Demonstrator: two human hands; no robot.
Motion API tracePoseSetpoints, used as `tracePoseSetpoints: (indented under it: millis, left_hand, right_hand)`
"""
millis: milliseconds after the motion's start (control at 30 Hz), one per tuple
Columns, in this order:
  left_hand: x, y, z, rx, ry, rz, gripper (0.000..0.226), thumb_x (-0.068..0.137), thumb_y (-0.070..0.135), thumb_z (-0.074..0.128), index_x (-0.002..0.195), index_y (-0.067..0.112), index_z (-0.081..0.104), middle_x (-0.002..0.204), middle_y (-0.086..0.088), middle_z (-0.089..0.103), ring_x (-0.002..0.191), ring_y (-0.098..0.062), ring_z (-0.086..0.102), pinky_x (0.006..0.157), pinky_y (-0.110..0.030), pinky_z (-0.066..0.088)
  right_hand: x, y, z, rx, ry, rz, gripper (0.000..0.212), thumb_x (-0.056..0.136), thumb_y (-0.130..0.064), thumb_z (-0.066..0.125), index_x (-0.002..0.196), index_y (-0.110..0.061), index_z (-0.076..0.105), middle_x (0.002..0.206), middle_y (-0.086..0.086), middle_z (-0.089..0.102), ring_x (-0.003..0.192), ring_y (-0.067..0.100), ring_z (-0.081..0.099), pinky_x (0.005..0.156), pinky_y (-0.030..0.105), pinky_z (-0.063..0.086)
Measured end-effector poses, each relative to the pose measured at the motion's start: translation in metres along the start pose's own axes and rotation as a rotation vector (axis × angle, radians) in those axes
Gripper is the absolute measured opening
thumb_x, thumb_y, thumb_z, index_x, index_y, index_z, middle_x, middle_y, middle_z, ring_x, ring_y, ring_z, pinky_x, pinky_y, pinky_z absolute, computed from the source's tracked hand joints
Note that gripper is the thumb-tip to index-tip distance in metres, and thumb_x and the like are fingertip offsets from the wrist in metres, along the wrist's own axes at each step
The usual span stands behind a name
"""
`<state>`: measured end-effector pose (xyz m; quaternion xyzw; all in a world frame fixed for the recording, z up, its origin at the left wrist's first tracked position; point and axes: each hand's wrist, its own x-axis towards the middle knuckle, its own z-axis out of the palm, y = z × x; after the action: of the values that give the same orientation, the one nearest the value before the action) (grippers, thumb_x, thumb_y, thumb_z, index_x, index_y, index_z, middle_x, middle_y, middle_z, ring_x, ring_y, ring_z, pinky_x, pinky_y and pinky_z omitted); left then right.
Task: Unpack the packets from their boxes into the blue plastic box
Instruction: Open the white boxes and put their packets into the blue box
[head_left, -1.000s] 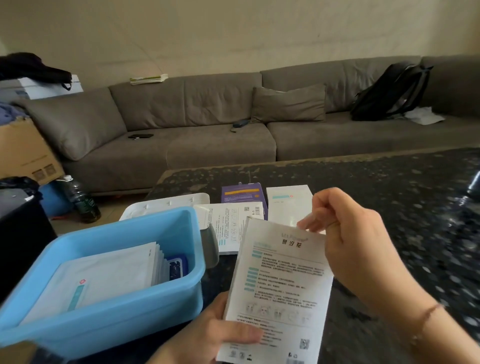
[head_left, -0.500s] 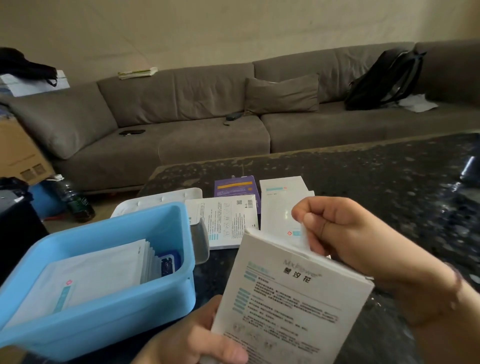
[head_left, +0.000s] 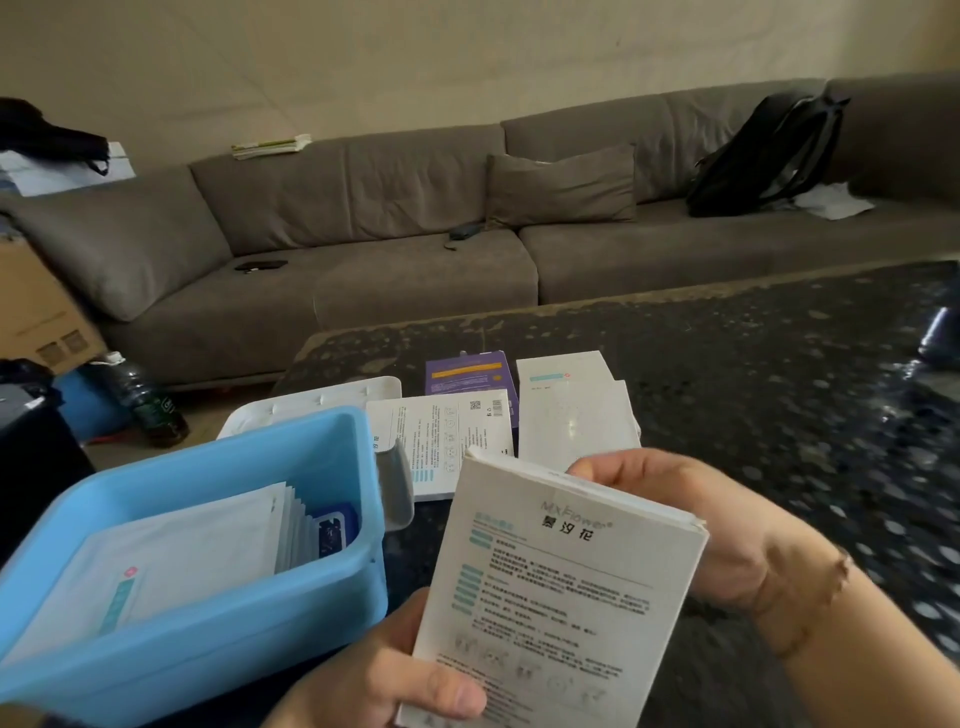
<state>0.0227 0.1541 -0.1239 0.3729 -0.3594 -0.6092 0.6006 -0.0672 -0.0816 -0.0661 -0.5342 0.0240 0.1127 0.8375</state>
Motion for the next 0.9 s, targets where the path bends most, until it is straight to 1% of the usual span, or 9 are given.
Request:
tracePoseSetpoints:
  millis: [133,200,300,367,433,567,667,800,900]
  left_hand:
    - [-0.002,0.003,-0.003,0.057,-0.009,0.000,0.062,0.096,-0.007,0.043,0.151,0.019,0.033,0.155,-0.031,0.026,0.142,-0.043,0.032,0.116,-0.053,0.026]
    - [-0.003,0.003,-0.007,0.093,0.023,-0.004,0.061,0.097,-0.005,0.046,0.149,0.025,0.038,0.155,-0.023,0.033,0.143,-0.044,0.029,0.119,-0.059,0.018]
    - [-0.007,0.001,-0.013,0.089,0.132,-0.061,0.065,0.092,0.006,0.062,0.147,0.029,0.038,0.151,-0.012,0.044,0.142,-0.036,0.036,0.119,-0.057,0.021]
    - [-0.009,0.000,-0.014,0.059,0.155,-0.070,0.065,0.090,0.007,0.063,0.145,0.026,0.033,0.150,-0.010,0.047,0.142,-0.034,0.038,0.118,-0.054,0.024]
    - [-0.007,0.003,-0.012,0.043,0.158,-0.082,0.064,0.092,0.006,0.061,0.145,0.025,0.032,0.149,-0.006,0.048,0.141,-0.031,0.040,0.117,-0.048,0.029]
    - [-0.002,0.005,-0.007,0.047,0.078,-0.027,0.058,0.098,-0.003,0.044,0.145,0.032,0.043,0.153,-0.007,0.042,0.143,-0.033,0.034,0.118,-0.046,0.027]
    - [-0.005,0.003,-0.008,0.067,0.125,-0.041,0.057,0.096,0.002,0.054,0.142,0.035,0.046,0.153,-0.011,0.041,0.144,-0.035,0.033,0.120,-0.054,0.021]
    - [-0.006,0.004,-0.006,0.079,0.120,-0.039,0.057,0.094,0.003,0.055,0.139,0.038,0.049,0.151,-0.008,0.044,0.143,-0.034,0.036,0.119,-0.051,0.024]
    - [-0.007,0.006,-0.004,0.085,0.150,-0.052,0.056,0.093,0.004,0.059,0.136,0.038,0.053,0.149,-0.011,0.047,0.141,-0.035,0.038,0.118,-0.054,0.025]
  right_hand:
    - [-0.006,-0.016,-0.017,0.021,0.313,-0.259,0.022,0.085,-0.006,0.052,0.085,-0.011,0.073,0.073,0.011,0.061,0.053,0.019,0.057,0.051,0.026,0.047]
    - [-0.013,-0.021,-0.020,-0.066,0.452,-0.468,0.011,0.080,-0.008,0.064,0.086,-0.015,0.071,0.080,0.012,0.063,0.059,0.022,0.057,0.058,0.034,0.051]
    - [-0.025,-0.026,-0.011,-0.286,0.384,-0.684,0.038,0.056,-0.041,0.086,0.080,-0.016,0.069,0.081,0.010,0.066,0.068,0.027,0.060,0.063,0.039,0.055]
    - [-0.034,-0.032,0.001,-0.493,0.364,-0.690,0.041,0.057,-0.042,0.085,0.083,-0.013,0.071,0.086,0.011,0.070,0.074,0.029,0.064,0.066,0.039,0.056]
    - [-0.037,-0.034,0.006,-0.669,0.362,-0.601,0.025,0.068,-0.029,0.078,0.087,-0.013,0.073,0.087,0.010,0.073,0.081,0.025,0.069,0.071,0.043,0.055]
    - [-0.031,-0.028,0.005,-0.761,0.353,-0.434,0.024,0.074,-0.031,0.084,0.088,-0.014,0.074,0.089,0.007,0.076,0.085,0.023,0.073,0.077,0.050,0.055]
    - [-0.030,-0.026,0.002,-0.738,0.363,-0.409,0.024,0.068,-0.032,0.082,0.084,-0.015,0.075,0.084,0.008,0.077,0.080,0.023,0.074,0.075,0.039,0.060]
    - [-0.031,-0.027,0.003,-0.690,0.363,-0.418,0.021,0.061,-0.023,0.079,0.080,-0.016,0.077,0.078,0.009,0.076,0.075,0.021,0.075,0.067,0.026,0.059]
    - [-0.031,-0.027,0.006,-0.704,0.404,-0.464,0.009,0.070,-0.021,0.075,0.077,-0.016,0.078,0.072,0.006,0.076,0.063,0.013,0.071,0.056,0.020,0.053]
